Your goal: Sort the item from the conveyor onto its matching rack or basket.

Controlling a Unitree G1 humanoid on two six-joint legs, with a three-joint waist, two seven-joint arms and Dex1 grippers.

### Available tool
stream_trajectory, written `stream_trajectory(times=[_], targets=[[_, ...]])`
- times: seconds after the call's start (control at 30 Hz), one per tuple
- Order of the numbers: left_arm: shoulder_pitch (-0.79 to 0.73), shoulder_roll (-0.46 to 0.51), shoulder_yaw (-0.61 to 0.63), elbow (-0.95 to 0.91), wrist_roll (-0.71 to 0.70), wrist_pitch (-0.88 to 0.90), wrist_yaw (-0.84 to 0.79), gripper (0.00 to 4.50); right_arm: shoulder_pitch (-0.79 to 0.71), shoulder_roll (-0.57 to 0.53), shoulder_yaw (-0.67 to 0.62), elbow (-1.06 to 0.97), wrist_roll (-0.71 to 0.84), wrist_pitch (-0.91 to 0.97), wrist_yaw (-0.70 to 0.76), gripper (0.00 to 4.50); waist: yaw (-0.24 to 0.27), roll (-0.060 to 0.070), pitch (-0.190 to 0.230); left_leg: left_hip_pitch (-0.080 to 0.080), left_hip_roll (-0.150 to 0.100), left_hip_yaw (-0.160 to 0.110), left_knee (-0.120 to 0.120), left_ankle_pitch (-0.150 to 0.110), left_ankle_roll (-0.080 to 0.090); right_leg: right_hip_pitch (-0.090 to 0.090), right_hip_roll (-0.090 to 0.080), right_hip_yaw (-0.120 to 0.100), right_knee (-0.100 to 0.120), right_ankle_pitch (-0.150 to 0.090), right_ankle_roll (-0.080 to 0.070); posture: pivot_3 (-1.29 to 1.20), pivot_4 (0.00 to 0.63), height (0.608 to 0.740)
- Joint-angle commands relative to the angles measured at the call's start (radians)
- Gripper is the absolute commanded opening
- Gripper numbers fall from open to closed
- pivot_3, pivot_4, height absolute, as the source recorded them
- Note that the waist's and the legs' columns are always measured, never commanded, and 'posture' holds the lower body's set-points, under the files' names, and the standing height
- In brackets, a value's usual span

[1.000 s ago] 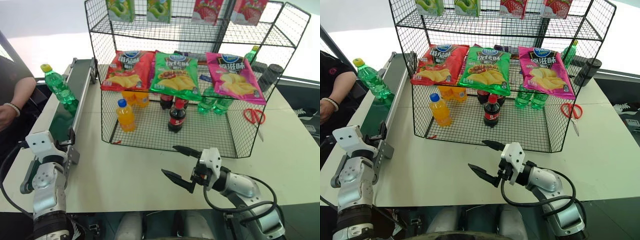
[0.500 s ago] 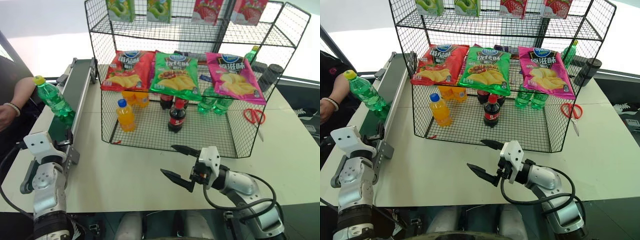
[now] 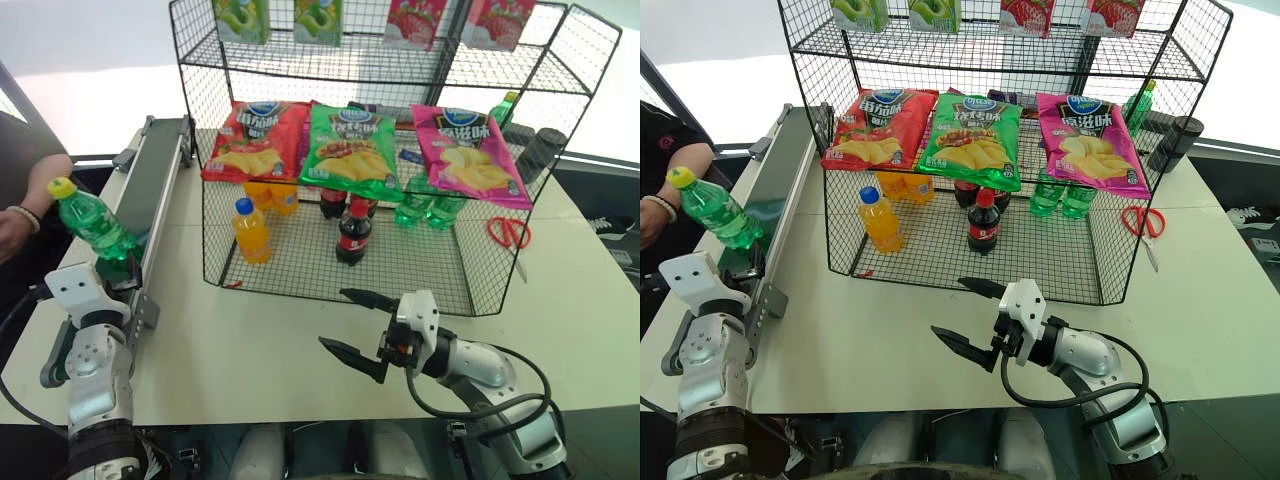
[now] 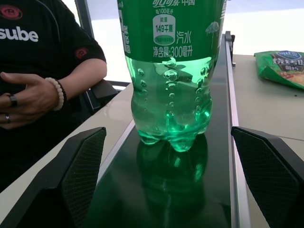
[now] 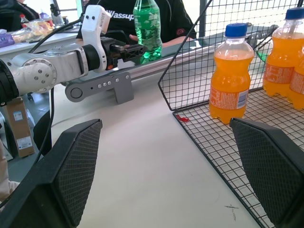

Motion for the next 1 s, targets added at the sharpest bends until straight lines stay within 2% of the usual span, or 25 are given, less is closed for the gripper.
stream_trajectory(times=[0.03, 0.4, 0.5, 0.53, 0.57, 0.83, 1.0], targets=[[-0.013, 0.014, 0.022, -0.011, 0.008, -0.029, 0.010, 4.50, -0.008, 0.001, -0.006, -0.017, 0.018, -0.005, 0.005, 4.48, 0.000, 0.000, 0.000, 0.000, 0.000, 0.000, 0.000, 0.000, 0.000, 0.000, 0.000, 0.000, 0.000, 0.000, 0.000, 0.00, 0.150, 0.732], [-0.015, 0.017, 0.027, -0.006, 0.019, -0.039, 0.032, 4.50, -0.007, 0.002, 0.001, -0.020, 0.017, -0.002, 0.006, 4.48, 0.001, 0.000, 0.000, 0.000, 0.000, 0.000, 0.000, 0.000, 0.000, 0.000, 0.000, 0.000, 0.000, 0.000, 0.000, 0.00, 0.150, 0.732], [-0.010, 0.011, 0.029, -0.009, 0.012, -0.044, 0.029, 3.66, -0.002, 0.006, 0.007, -0.010, 0.010, -0.012, 0.009, 4.50, 0.002, 0.000, 0.000, 0.000, 0.000, 0.000, 0.000, 0.000, 0.000, 0.000, 0.000, 0.000, 0.000, 0.000, 0.000, 0.00, 0.150, 0.732], [-0.008, 0.009, 0.028, -0.011, 0.014, -0.045, 0.029, 3.19, -0.001, 0.006, 0.008, -0.007, 0.008, -0.015, 0.010, 4.50, 0.002, 0.000, 0.000, 0.000, 0.000, 0.000, 0.000, 0.000, 0.000, 0.000, 0.000, 0.000, 0.000, 0.000, 0.000, 0.00, 0.150, 0.732], [-0.006, 0.008, 0.028, -0.013, 0.016, -0.046, 0.030, 2.93, 0.002, 0.007, 0.010, -0.004, 0.005, -0.019, 0.012, 4.50, 0.002, 0.000, 0.000, 0.000, 0.000, 0.000, 0.000, 0.000, 0.000, 0.000, -0.001, 0.000, 0.000, 0.000, 0.000, 0.00, 0.150, 0.732], [0.011, 0.042, 0.035, -0.098, 0.001, -0.055, -0.013, 2.91, 0.029, 0.005, 0.019, 0.013, -0.007, -0.059, 0.018, 4.50, 0.001, -0.001, 0.001, 0.000, 0.000, 0.000, 0.000, 0.000, 0.000, 0.000, -0.001, -0.001, 0.000, 0.000, 0.000, 0.00, 0.150, 0.732], [-0.008, 0.091, 0.003, -0.240, -0.056, -0.024, -0.126, 2.91, 0.039, 0.000, 0.009, 0.030, -0.012, -0.083, 0.024, 4.50, 0.001, -0.007, 0.001, -0.002, 0.000, -0.001, 0.000, 0.000, 0.000, -0.001, -0.001, -0.001, 0.000, 0.000, 0.000, 0.00, 0.150, 0.732]])
